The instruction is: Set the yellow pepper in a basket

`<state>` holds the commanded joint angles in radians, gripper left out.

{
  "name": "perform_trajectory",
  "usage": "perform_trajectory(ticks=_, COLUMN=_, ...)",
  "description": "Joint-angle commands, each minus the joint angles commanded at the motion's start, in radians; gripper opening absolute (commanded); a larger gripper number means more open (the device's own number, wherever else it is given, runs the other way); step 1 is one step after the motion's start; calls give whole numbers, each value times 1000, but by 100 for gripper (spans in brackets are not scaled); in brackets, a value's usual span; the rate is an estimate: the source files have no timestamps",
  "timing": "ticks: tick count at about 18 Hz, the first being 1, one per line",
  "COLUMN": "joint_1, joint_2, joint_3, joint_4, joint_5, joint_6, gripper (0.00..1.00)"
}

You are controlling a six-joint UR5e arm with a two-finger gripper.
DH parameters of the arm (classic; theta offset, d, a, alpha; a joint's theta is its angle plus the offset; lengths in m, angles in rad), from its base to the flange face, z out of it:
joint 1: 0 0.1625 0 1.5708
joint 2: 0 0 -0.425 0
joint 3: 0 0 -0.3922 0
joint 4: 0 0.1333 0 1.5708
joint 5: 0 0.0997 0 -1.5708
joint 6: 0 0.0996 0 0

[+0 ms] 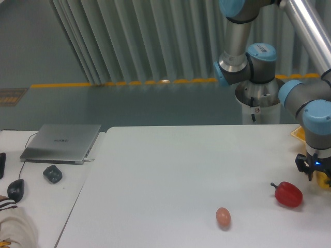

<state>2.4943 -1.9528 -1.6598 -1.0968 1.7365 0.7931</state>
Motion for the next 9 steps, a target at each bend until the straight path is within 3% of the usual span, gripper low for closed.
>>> perform_trajectory(ticks=2, joint_1=-5, joint_2=0, joint_3=0, joint_4=0, joint_5=0, joint_6=-3, gripper=66)
perform_trajectory(ticks=3, joint_1=-5, joint_2=0, joint_3=0, joint_4=0, joint_5=-2, joint_6=-5, gripper=72)
perform_trajectory(ticks=5, joint_1=-5, joint_2=0, joint_3=6, joint_4=0, joint_5=0, joint_6=-6, gripper=97)
perform_trajectory(ticks=9, joint_1=26, joint_2=12, joint_3=14, joint_4=-2, joint_5=3, joint_6=-5, gripper=100)
